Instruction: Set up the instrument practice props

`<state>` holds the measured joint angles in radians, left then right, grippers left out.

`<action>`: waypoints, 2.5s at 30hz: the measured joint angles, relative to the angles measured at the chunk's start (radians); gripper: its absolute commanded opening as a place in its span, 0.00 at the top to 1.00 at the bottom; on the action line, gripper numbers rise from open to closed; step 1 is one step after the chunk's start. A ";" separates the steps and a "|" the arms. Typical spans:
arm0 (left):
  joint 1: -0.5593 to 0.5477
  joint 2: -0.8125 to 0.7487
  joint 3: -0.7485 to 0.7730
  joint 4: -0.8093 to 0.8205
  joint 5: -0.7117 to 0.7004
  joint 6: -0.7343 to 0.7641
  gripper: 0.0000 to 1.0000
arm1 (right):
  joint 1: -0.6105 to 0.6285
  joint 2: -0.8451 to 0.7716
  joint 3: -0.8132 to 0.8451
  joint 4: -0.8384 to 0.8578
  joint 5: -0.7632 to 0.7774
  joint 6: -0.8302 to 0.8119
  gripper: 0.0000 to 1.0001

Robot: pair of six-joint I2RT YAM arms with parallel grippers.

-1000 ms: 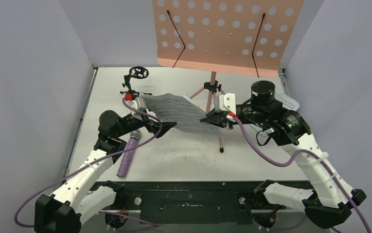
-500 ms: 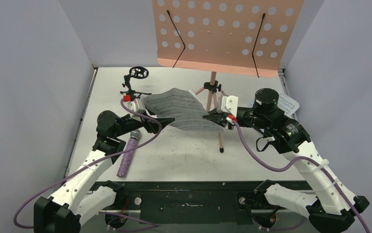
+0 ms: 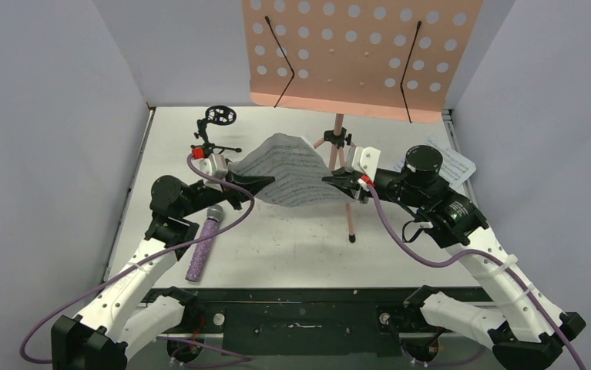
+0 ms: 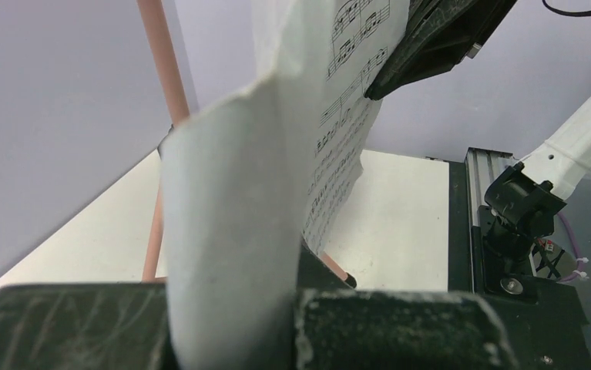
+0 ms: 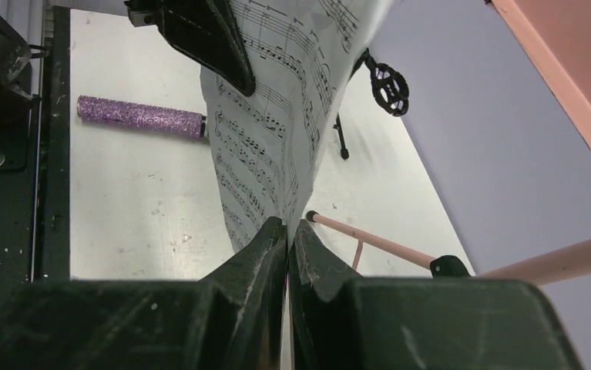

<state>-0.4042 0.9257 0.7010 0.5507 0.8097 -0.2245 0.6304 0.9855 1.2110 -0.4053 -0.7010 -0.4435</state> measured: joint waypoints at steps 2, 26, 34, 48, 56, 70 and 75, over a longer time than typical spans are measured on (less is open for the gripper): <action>0.000 -0.005 0.000 0.000 -0.003 -0.001 1.00 | 0.000 -0.006 -0.006 0.014 0.013 0.015 0.87; 0.000 -0.039 0.000 0.046 -0.049 -0.132 1.00 | -0.005 -0.008 -0.048 0.075 0.174 0.183 0.16; 0.000 -0.038 0.000 0.080 -0.051 -0.214 1.00 | -0.030 -0.008 -0.102 0.149 0.164 0.278 0.17; -0.001 -0.038 -0.001 0.105 -0.072 -0.311 1.00 | -0.082 0.084 -0.037 0.259 -0.052 0.356 0.24; -0.001 -0.027 -0.001 0.088 -0.067 -0.311 1.00 | -0.082 0.179 0.056 0.284 -0.155 0.358 0.39; -0.001 0.008 -0.001 0.081 -0.079 -0.285 0.55 | -0.083 0.200 0.098 0.445 -0.209 0.435 0.95; -0.001 0.011 -0.001 0.091 -0.126 -0.270 0.33 | -0.111 0.201 0.098 0.571 -0.192 0.537 0.95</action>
<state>-0.4049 0.9371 0.7002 0.6415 0.6842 -0.4942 0.5190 1.1866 1.3090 0.1654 -0.8932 0.0933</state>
